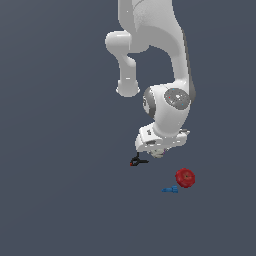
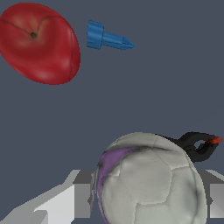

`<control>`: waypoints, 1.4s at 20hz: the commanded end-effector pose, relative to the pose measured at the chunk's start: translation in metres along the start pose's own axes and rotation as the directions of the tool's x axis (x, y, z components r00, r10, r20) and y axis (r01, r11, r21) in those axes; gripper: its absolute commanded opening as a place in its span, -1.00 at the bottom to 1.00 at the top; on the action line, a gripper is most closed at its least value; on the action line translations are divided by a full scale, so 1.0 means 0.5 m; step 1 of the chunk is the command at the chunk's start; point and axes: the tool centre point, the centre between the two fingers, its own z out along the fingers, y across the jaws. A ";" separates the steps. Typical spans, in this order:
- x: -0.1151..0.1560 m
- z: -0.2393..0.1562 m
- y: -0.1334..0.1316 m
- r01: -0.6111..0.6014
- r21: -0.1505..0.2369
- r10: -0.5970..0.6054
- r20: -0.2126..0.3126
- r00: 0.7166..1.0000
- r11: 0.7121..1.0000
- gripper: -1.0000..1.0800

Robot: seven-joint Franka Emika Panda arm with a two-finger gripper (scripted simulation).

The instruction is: Pick up a designated object from a clutter of objects.

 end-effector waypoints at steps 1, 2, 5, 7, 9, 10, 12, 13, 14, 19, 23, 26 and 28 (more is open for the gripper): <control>-0.021 -0.038 0.001 0.000 0.000 0.000 -0.002 1.000 1.000 -1.00; -0.030 -0.053 0.001 0.000 -0.001 0.000 -0.002 1.000 1.000 -1.00; -0.057 -0.098 0.002 0.000 -0.001 0.000 -0.002 1.000 1.000 -1.00; -0.074 -0.128 0.003 0.000 -0.001 0.000 -0.002 1.000 1.000 -1.00; -0.092 -0.158 0.004 0.000 -0.001 0.000 -0.002 1.000 1.000 -1.00; -0.101 -0.174 0.004 0.000 -0.001 0.000 -0.002 1.000 1.000 -1.00; -0.119 -0.204 0.004 0.000 -0.001 0.000 -0.002 1.000 1.000 -1.00; -0.128 -0.220 0.005 0.000 -0.001 0.000 -0.002 1.000 1.000 -1.00; -0.137 -0.235 0.005 0.000 0.000 0.000 -0.002 1.000 1.000 -1.00; -0.182 -0.316 0.007 0.000 0.001 0.000 -0.002 1.000 1.000 -1.00; -0.220 -0.384 0.008 0.000 0.001 0.000 -0.002 1.000 1.000 -1.00; -0.247 -0.433 0.009 0.001 0.001 -0.001 -0.002 1.000 1.000 -1.00; -0.263 -0.464 0.009 0.001 0.001 -0.001 -0.002 1.000 1.000 -1.00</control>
